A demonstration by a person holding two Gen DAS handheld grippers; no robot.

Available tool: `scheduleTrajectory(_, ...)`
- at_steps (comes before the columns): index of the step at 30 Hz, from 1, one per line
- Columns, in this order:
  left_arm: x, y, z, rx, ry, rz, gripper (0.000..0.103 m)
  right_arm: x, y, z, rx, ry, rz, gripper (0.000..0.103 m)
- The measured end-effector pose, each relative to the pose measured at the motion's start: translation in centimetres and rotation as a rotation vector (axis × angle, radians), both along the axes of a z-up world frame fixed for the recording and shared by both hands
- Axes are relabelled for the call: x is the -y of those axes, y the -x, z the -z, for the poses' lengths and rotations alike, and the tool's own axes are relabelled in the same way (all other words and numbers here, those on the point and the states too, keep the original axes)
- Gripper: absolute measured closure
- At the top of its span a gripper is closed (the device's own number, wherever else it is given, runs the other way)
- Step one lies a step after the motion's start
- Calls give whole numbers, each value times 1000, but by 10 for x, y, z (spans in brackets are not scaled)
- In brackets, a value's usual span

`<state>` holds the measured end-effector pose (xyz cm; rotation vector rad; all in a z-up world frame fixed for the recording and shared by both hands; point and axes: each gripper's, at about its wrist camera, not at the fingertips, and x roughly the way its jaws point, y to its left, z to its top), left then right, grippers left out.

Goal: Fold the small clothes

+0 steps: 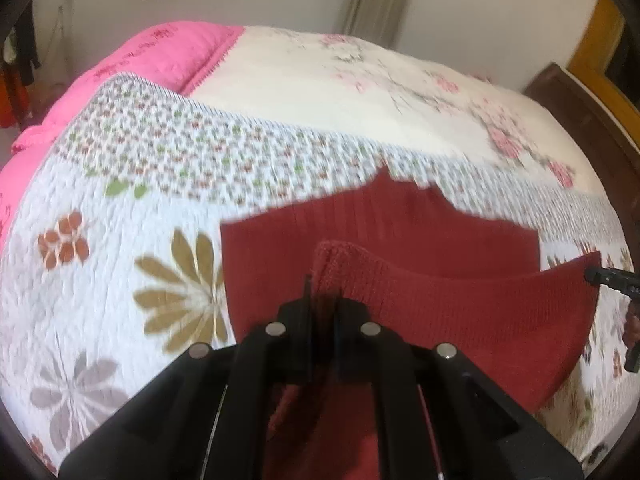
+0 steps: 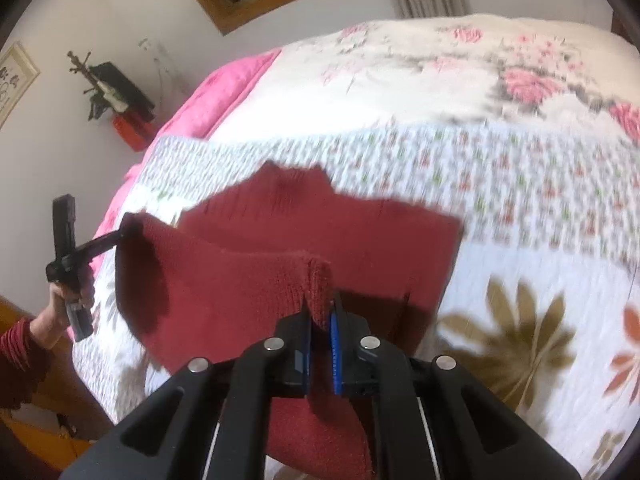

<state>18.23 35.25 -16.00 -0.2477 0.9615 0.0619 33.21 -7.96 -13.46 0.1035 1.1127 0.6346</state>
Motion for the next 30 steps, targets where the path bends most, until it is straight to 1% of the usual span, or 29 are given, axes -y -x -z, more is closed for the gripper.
scheduleTrajectory(3, -9, -31, 6, -2, 4, -38, 97, -7, -29, 3, 1, 13, 15, 96)
scheduleTrajectory(6, -13, -61, 14, -9, -18, -42, 97, -15, -66, 14, -11, 55, 30, 96)
scheduleTrajectory(8, -14, -77, 21, -22, -37, -41, 97, -14, -83, 22, -21, 67, 49, 96)
scheduleTrajectory(12, -10, -102, 35, -37, -103, -30, 97, -10, -109, 39, -46, 74, 94, 96)
scheduleTrajectory(15, -10, -116, 52, -70, -133, -44, 97, -9, -120, 59, -76, 101, 117, 96)
scheduleTrajectory(18, -6, -127, 80, -140, -170, -35, 97, -11, -126, 82, -110, 138, 135, 96)
scheduleTrajectory(19, -5, -129, 88, -160, -180, -35, 96, -13, -128, 94, -130, 157, 142, 96)
scheduleTrajectory(21, -4, -131, 97, -170, -198, -45, 93, -15, -129, 108, -154, 177, 156, 92)
scheduleTrajectory(22, -4, -131, 98, -169, -197, -50, 92, -15, -129, 110, -156, 175, 165, 91)
scheduleTrajectory(23, -5, -131, 97, -169, -197, -55, 87, -15, -128, 111, -159, 166, 177, 90)
scheduleTrajectory(24, -7, -131, 95, -173, -197, -63, 82, -14, -128, 109, -166, 149, 185, 87)
scheduleTrajectory(26, -13, -127, 87, -174, -181, -85, 54, -12, -125, 104, -163, 138, 187, 78)
scheduleTrajectory(27, -19, -122, 81, -172, -149, -97, 50, -10, -121, 97, -152, 144, 186, 70)
scheduleTrajectory(28, -23, -116, 76, -173, -131, -105, 50, -9, -118, 91, -141, 148, 184, 62)
scheduleTrajectory(30, -25, -102, 68, -186, -130, -104, 50, -5, -105, 79, -126, 147, 170, 58)
